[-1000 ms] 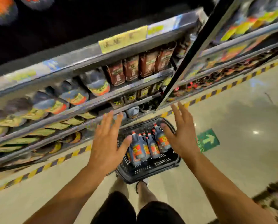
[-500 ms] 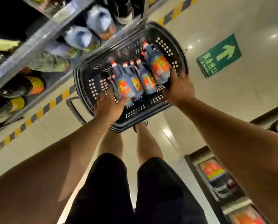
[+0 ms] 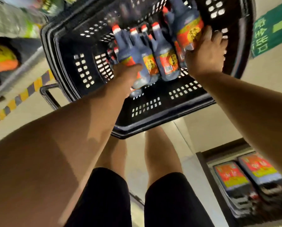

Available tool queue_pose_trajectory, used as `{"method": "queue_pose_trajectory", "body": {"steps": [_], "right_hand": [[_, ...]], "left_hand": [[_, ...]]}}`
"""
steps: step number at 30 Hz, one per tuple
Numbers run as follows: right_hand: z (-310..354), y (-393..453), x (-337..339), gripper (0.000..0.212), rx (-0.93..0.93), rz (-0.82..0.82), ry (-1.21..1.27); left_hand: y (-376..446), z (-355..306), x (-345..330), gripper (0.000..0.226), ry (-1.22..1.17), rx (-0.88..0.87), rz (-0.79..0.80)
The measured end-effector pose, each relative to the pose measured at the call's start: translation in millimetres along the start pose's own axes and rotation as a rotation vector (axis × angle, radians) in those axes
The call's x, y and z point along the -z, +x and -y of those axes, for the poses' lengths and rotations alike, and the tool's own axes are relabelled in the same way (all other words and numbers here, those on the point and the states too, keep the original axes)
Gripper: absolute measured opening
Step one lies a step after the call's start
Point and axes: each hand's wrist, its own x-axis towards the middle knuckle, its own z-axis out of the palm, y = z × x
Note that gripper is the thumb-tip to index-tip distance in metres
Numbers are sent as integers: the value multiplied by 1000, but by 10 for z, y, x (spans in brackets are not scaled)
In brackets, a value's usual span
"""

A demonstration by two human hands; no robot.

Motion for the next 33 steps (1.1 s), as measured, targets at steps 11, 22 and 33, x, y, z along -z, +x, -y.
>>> {"method": "queue_pose_trajectory", "body": {"steps": [11,22,33], "right_hand": [[286,268,-215,115,57,185,10],[320,83,103,90,-287,520,722],[189,-1732,862,49,-219,543,1474]], "left_hand": [[420,4,34,110,-117,122,72],[-289,109,449,45,-164,91,122],[-1919,-262,1095,85,-129,-341,186]]}}
